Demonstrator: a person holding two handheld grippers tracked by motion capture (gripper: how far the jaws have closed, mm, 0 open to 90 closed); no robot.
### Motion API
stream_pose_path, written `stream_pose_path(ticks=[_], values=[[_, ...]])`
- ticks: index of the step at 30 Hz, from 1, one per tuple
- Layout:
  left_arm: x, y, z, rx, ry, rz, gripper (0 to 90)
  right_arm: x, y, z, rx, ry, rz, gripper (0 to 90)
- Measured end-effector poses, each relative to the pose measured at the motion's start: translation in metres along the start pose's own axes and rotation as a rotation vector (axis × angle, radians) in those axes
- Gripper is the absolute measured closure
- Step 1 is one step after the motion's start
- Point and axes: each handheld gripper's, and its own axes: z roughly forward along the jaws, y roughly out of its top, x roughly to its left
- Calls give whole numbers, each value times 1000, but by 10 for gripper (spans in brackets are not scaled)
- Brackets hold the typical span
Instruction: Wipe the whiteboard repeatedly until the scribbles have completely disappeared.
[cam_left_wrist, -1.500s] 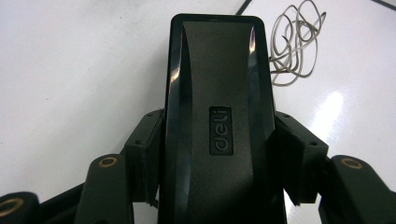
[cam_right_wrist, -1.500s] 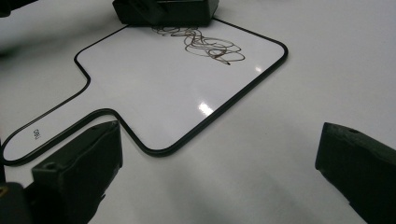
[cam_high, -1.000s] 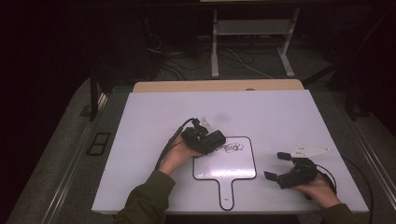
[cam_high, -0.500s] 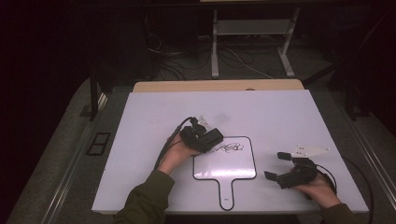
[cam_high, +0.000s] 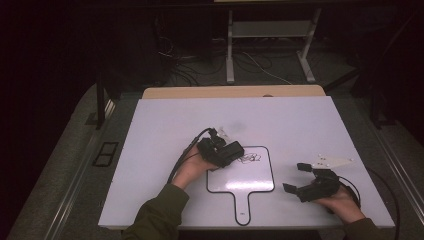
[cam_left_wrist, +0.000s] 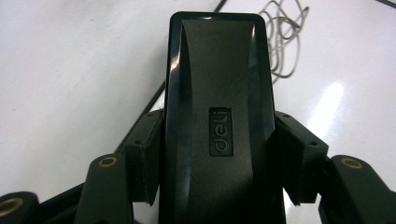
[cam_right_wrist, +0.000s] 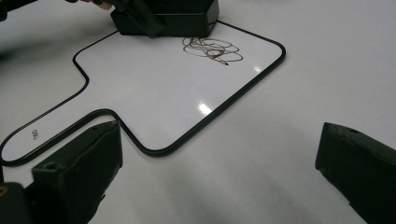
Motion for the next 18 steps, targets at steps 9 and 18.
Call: stream_pose_path(ticks=[9, 18], values=[[17, -8, -7, 11, 58, -37, 396, 0, 0, 0, 1, 0, 0, 0], [9, -4, -4, 10, 40, -28, 396, 0, 0, 0, 3, 1, 1, 0]])
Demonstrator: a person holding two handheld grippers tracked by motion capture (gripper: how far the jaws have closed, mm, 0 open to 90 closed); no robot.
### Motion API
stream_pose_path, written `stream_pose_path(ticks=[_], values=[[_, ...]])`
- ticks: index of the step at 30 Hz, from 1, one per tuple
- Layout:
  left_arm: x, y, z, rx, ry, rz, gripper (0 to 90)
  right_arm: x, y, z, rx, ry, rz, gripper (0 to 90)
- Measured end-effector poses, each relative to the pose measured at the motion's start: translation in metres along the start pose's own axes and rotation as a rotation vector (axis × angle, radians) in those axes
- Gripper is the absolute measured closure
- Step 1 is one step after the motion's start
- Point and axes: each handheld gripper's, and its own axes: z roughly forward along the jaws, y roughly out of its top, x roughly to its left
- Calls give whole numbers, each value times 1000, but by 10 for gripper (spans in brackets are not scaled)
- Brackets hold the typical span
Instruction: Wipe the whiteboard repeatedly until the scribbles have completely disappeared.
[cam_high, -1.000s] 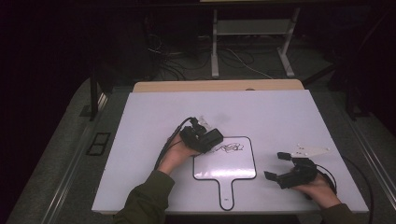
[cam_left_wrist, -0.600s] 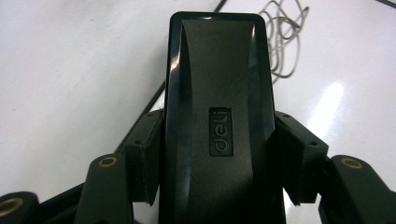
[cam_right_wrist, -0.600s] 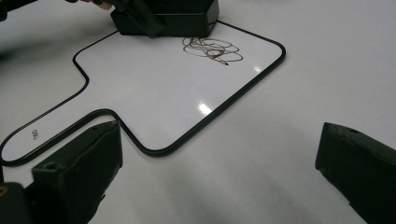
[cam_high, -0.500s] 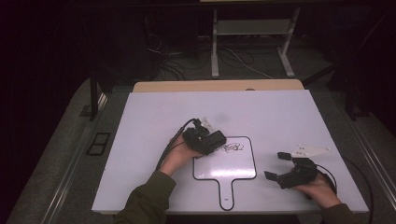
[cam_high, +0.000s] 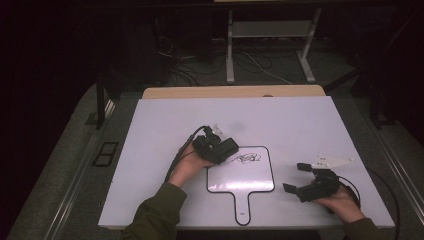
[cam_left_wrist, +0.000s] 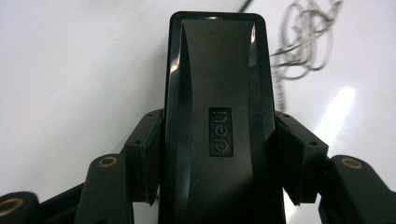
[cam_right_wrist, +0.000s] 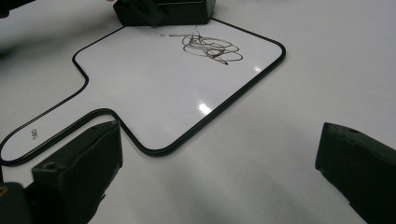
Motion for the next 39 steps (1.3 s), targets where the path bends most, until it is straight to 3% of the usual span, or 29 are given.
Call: stream_pose_path(ticks=[4, 7, 21, 27, 34, 37, 39], values=[[-10, 4, 4, -7, -32, 24, 396, 0, 0, 0, 0, -1, 1, 0], [-14, 6, 4, -4, -32, 42, 396, 0, 0, 0, 0, -2, 0, 0], [21, -9, -6, 4, 39, -47, 396, 0, 0, -1, -3, -1, 0, 0], [15, -6, -5, 14, 45, -29, 396, 0, 0, 0, -2, -3, -1, 0], [4, -2, -3, 19, 21, -1, 396, 0, 0, -1, -2, -4, 1, 0], [6, -1, -3, 19, 58, 5, 396, 0, 0, -1, -4, -4, -2, 0], [11, -3, -4, 19, 66, -13, 396, 0, 0, -1, -6, -5, -1, 0]])
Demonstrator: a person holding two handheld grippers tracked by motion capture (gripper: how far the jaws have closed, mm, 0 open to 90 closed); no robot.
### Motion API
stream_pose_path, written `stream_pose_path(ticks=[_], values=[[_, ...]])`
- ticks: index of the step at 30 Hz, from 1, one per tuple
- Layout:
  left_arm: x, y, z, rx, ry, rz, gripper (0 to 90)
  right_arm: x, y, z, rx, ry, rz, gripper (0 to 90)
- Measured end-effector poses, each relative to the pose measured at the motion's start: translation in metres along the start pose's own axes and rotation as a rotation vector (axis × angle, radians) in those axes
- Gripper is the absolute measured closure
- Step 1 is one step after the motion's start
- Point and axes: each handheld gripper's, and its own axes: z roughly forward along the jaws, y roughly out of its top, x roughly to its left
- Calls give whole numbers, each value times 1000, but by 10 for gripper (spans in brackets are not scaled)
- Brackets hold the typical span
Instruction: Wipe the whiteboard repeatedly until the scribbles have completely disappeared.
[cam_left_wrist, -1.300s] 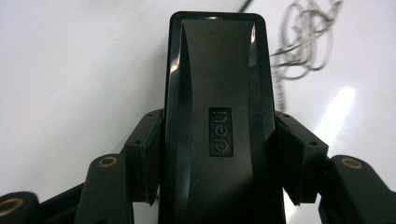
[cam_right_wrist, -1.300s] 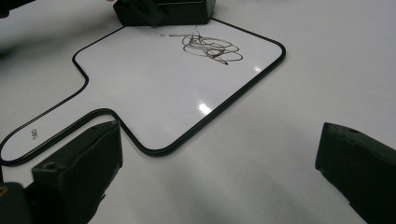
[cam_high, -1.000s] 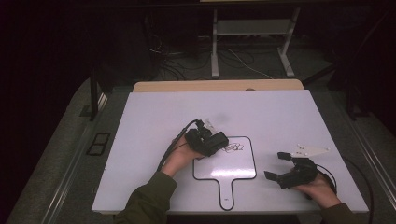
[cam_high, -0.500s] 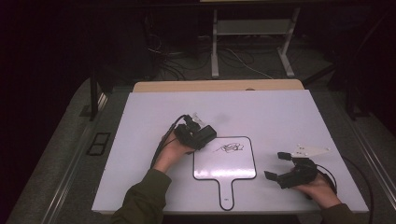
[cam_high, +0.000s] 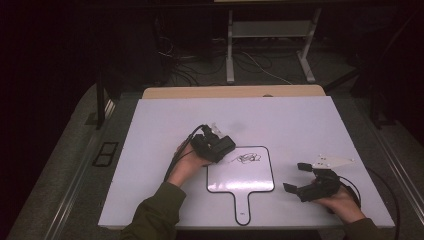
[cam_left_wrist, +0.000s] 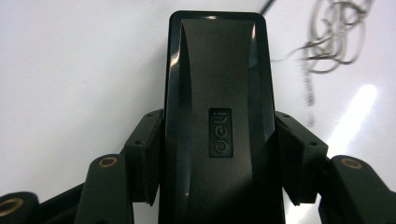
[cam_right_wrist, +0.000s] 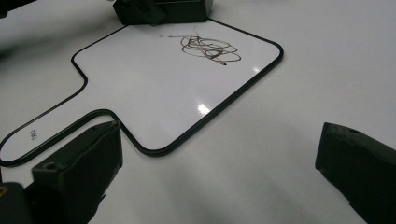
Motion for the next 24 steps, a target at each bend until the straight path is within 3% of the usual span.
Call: stream_pose_path(ticks=[4, 13, 16, 20, 24], values=[[6, -3, -1, 2, 7, -11, 396, 0, 0, 0, 3, 1, 0, 0], [-16, 7, 3, 5, -33, 41, 396, 0, 0, 1, 6, -2, -1, 0], [-13, 9, 5, -1, -22, 42, 396, 0, 0, 1, 3, -1, 1, 0], [-4, 9, 6, -4, -13, 9, 396, 0, 0, 0, 3, -1, 2, 0], [-4, 10, 7, -1, -14, 19, 396, 0, 0, 1, 6, -2, 0, 0]])
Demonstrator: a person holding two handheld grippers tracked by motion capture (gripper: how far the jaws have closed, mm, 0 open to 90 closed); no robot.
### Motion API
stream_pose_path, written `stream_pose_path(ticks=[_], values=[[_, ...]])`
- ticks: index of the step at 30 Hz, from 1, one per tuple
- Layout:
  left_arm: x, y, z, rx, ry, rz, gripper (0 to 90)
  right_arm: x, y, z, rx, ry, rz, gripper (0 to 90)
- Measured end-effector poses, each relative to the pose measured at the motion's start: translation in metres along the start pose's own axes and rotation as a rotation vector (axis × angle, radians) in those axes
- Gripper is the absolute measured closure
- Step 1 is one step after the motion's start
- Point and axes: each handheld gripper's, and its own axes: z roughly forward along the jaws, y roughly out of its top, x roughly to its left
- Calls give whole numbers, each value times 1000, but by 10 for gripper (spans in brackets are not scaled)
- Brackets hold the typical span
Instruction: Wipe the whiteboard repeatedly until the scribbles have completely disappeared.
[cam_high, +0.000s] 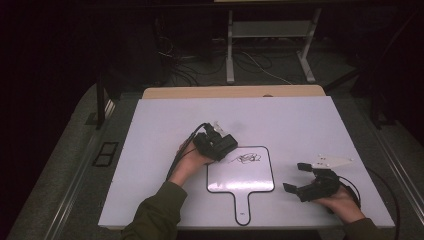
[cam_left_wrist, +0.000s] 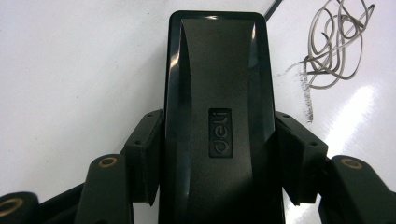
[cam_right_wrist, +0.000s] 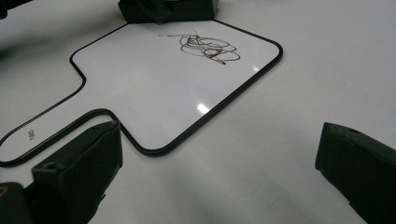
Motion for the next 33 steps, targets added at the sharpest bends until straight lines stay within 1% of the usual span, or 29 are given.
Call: stream_pose_path(ticks=[1, 4, 9, 11, 12, 13, 17, 20, 23, 25, 26, 28, 30, 33], values=[[-1, 1, 0, 2, -8, -2, 396, 0, 0, 0, -1, -1, 1, 0], [-7, 6, 3, 1, -25, 10, 396, 0, 0, 1, 0, -2, 1, 0], [-21, 14, 8, -1, -59, 40, 396, 0, 0, 0, -2, -1, 3, 0], [-26, 16, 9, 0, -63, 51, 396, 0, 0, 0, -2, 0, 3, 0], [-28, 17, 9, -1, -64, 48, 396, 0, 0, 0, -2, 0, 3, 0], [-29, 17, 9, 2, -68, 55, 396, 0, 0, 0, -2, -1, 1, 0], [-30, 17, 10, -5, -86, 54, 396, 0, 0, -1, -2, 0, 1, 0], [-29, 17, 10, -2, -84, 61, 396, 0, 0, 0, -2, -1, 1, 0], [-22, 15, 9, -3, -68, 32, 396, 0, 0, -1, -1, -1, 2, 0], [-16, 13, 7, 3, -51, 27, 396, 0, 0, -1, -2, -1, 3, 0], [-13, 12, 7, 0, -46, 16, 396, 0, 0, -1, -2, -2, 3, 0], [-9, 10, 6, -1, -52, -4, 396, 0, 0, -1, -2, -3, 3, 0], [-10, 10, 7, -2, -51, 2, 396, 0, 0, 0, -2, -2, 2, 0], [-17, 13, 9, -8, -74, 12, 396, 0, 0, 0, -1, -1, 2, 0]])
